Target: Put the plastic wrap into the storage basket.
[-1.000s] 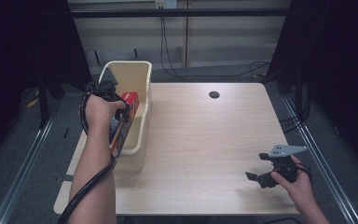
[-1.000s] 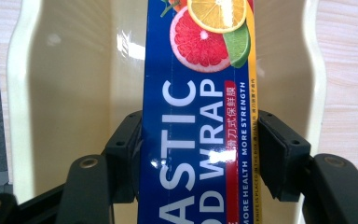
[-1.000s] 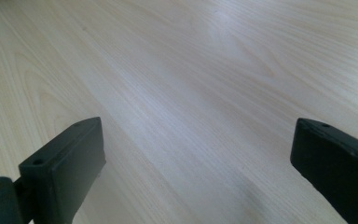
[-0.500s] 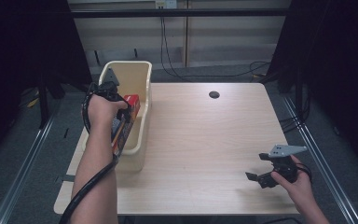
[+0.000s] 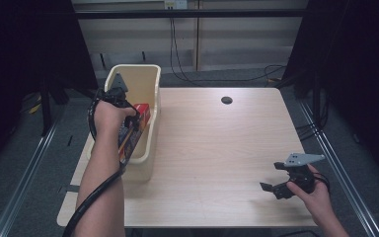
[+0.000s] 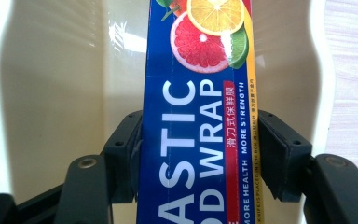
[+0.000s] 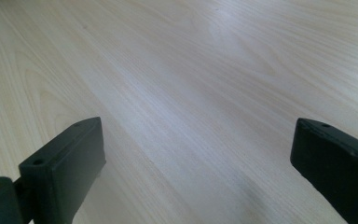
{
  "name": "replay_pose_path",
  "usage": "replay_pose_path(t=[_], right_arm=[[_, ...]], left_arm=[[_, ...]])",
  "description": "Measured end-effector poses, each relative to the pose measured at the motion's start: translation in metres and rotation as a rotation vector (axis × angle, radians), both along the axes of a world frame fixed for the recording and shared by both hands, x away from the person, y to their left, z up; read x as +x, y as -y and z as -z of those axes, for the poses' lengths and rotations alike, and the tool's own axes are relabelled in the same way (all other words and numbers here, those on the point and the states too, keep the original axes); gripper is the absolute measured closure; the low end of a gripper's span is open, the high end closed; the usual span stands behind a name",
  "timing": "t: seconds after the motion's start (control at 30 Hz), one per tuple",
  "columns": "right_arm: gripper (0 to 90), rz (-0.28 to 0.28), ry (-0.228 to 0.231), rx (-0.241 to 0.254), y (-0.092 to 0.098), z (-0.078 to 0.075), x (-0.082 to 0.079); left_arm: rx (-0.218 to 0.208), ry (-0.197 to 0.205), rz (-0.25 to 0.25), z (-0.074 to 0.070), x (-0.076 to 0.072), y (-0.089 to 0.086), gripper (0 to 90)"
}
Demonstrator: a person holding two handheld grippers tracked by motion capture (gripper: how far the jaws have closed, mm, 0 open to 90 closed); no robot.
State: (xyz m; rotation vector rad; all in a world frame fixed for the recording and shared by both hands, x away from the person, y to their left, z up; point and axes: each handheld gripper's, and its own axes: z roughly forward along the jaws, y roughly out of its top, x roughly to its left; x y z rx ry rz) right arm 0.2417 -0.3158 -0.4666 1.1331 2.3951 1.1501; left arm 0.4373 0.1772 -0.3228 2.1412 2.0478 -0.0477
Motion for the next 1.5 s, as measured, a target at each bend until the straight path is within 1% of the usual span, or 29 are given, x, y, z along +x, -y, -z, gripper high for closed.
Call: replay_pose_path(t=[0.2,0.27,0.3,0.33,0.37,0.4,0.47,0.5,0.53,0.6,0.77,0.8,0.83,0.87,0.9,0.93,0.97,1.0,1.07,1.13,1.23,1.3,1.37,1.43,1.47,1.5], right_arm=[[2.8,0.0,0.0,-0.001,-0.001,0.0,0.0],[2.8,-0.002,-0.001,0.003,-0.001,0.0,0.0],[2.9,-0.002,0.0,0.001,-0.001,0.0,0.0],[2.9,-0.002,0.0,0.001,-0.001,0.0,0.0],[2.8,0.0,0.0,-0.002,-0.001,0.0,0.0],[2.9,0.001,0.0,-0.002,-0.001,0.0,0.0],[2.8,-0.003,0.001,0.002,-0.001,0.0,0.0],[2.8,0.0,0.003,-0.002,-0.001,0.0,0.0],[2.8,0.003,0.004,-0.003,0.0,0.0,0.0],[2.9,0.002,0.004,-0.002,-0.001,0.0,0.0],[2.8,-0.004,-0.002,-0.001,-0.001,0.0,0.0],[2.8,-0.003,-0.002,-0.002,-0.001,0.0,0.0],[2.8,-0.004,-0.003,-0.002,-0.002,0.0,0.0],[2.8,-0.003,-0.001,-0.003,-0.002,0.0,0.0],[2.9,-0.003,0.002,-0.006,-0.002,0.0,0.0],[2.8,-0.002,0.002,-0.007,-0.002,0.0,0.0],[2.8,-0.004,0.0,-0.004,-0.002,0.0,0.0],[2.8,-0.004,-0.002,-0.004,-0.003,0.0,0.0],[2.8,-0.006,0.002,-0.005,-0.003,0.0,0.0],[2.8,-0.006,0.004,-0.005,-0.004,-0.001,0.0],[2.8,-0.012,0.002,-0.006,-0.004,-0.001,0.0],[2.8,-0.011,0.002,-0.005,-0.005,-0.001,-0.001],[2.9,-0.009,0.001,-0.003,-0.004,-0.001,0.0],[2.9,-0.006,0.002,0.0,-0.004,-0.002,0.0],[2.9,-0.005,0.005,0.0,-0.004,-0.002,-0.001],[2.9,-0.006,0.004,-0.001,-0.004,-0.002,-0.001]], left_arm=[[-0.003,-0.002,0.001,0.0,0.0,-0.002,39.8],[0.003,-0.001,0.004,0.002,0.0,-0.002,39.7],[-0.006,-0.006,0.002,0.002,0.001,-0.001,39.7],[0.004,-0.003,0.006,0.003,0.001,-0.001,39.7],[0.002,-0.012,0.014,0.003,0.001,-0.001,39.7],[-0.002,-0.011,0.013,0.004,0.001,0.0,39.6],[0.01,-0.007,0.015,0.005,0.001,0.001,39.6],[0.007,-0.015,0.019,0.004,0.001,0.001,39.6],[0.012,-0.004,0.012,0.005,0.001,0.001,39.6],[0.001,-0.012,0.008,0.005,0.001,0.0,39.5],[0.013,-0.008,0.014,0.007,0.001,0.0,39.1],[0.024,-0.007,0.019,0.008,0.001,0.0,38.9],[0.02,-0.009,0.023,0.009,0.001,0.001,38.6],[0.022,0.008,0.015,0.008,0.001,0.001,38.3],[0.032,0.024,0.015,0.004,0.001,0.001,37.9],[0.028,0.04,0.008,-0.001,0.002,0.001,37.8],[0.018,0.049,0.009,-0.005,0.001,0.001,37.2],[0.015,0.048,0.015,-0.008,0.001,0.002,37.2],[0.014,0.059,0.022,-0.015,0.0,0.003,36.1],[0.009,0.078,0.013,-0.019,-0.001,0.006,35.3],[-0.016,0.091,0.03,-0.024,-0.003,0.009,34.9],[-0.039,0.099,0.029,-0.028,-0.003,0.012,33.9],[-0.052,0.118,0.048,-0.032,-0.004,0.016,33.2],[-0.061,0.132,0.045,-0.036,-0.004,0.02,32.4],[-0.069,0.131,0.057,-0.037,-0.004,0.021,32.4],[-0.076,0.139,0.069,-0.038,-0.005,0.023,32.3]])
